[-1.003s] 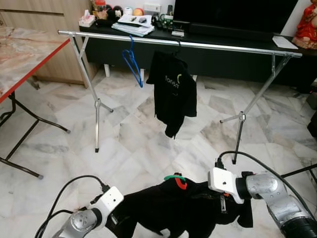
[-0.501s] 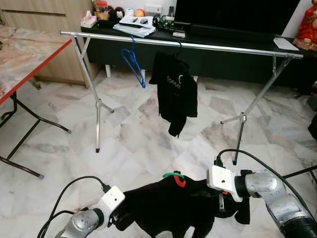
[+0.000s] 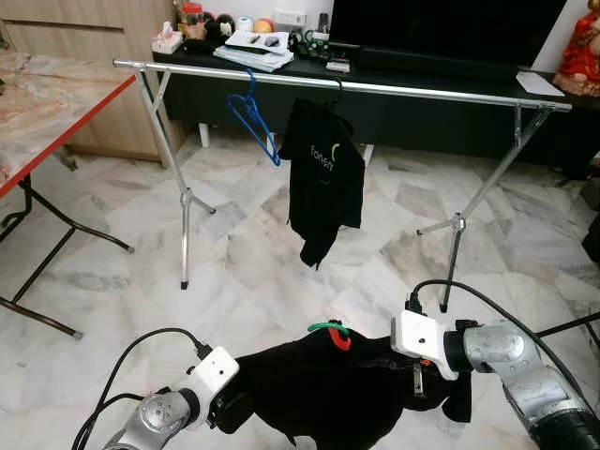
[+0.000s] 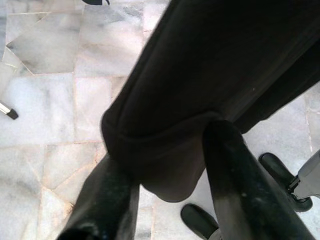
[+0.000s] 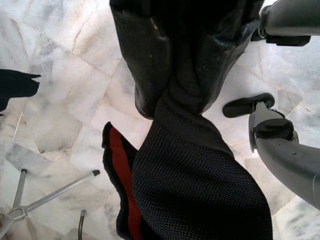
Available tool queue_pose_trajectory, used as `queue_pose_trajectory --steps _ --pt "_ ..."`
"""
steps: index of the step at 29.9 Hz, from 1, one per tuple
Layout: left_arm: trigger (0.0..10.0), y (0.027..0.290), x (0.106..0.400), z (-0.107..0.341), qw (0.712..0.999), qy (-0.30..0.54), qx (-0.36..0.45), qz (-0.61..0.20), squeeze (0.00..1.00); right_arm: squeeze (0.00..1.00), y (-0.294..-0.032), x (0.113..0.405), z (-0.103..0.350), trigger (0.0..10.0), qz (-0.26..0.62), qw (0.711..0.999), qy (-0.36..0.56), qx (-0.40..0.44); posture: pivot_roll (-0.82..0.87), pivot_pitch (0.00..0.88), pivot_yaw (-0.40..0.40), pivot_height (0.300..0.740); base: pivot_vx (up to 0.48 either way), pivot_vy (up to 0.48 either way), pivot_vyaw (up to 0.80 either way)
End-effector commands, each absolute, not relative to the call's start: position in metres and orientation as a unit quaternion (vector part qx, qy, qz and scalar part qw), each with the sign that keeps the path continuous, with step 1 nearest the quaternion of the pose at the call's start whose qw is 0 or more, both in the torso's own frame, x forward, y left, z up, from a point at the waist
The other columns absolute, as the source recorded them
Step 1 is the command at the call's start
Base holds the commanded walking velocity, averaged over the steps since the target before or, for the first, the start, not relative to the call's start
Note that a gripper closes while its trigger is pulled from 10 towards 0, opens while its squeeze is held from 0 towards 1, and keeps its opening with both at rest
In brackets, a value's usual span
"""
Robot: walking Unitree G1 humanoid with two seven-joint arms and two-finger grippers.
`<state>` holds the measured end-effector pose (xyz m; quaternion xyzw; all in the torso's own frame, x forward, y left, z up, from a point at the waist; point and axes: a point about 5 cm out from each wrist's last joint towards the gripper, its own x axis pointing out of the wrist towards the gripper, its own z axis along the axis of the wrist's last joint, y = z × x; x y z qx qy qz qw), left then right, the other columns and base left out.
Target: Hang hanger
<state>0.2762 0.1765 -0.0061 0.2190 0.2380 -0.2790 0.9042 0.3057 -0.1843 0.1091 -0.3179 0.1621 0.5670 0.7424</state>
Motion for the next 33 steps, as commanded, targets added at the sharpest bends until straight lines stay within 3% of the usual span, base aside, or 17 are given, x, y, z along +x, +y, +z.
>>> queue_pose_trajectory --steps 1,26,33 --pt "0.0 0.18 0.271 -0.011 0.903 0.251 0.211 -0.276 0.0 0.0 -0.186 0.307 0.115 10.0 0.56 0.75 0.15 -0.318 -0.06 0.08 -0.058 0.74 0.0 0.0 0.0" --pt "0.0 0.187 0.273 -0.009 0.907 0.252 0.218 -0.257 0.0 0.0 -0.186 0.308 0.116 10.0 0.558 0.75 0.15 -0.322 -0.05 0.093 -0.063 0.74 0.0 0.0 0.0" --pt "0.0 0.216 0.278 -0.007 0.924 0.276 0.233 -0.127 0.0 0.0 -0.194 0.31 0.115 10.0 0.538 0.757 0.16 -0.335 -0.06 0.095 -0.063 0.74 0.0 0.0 0.0"
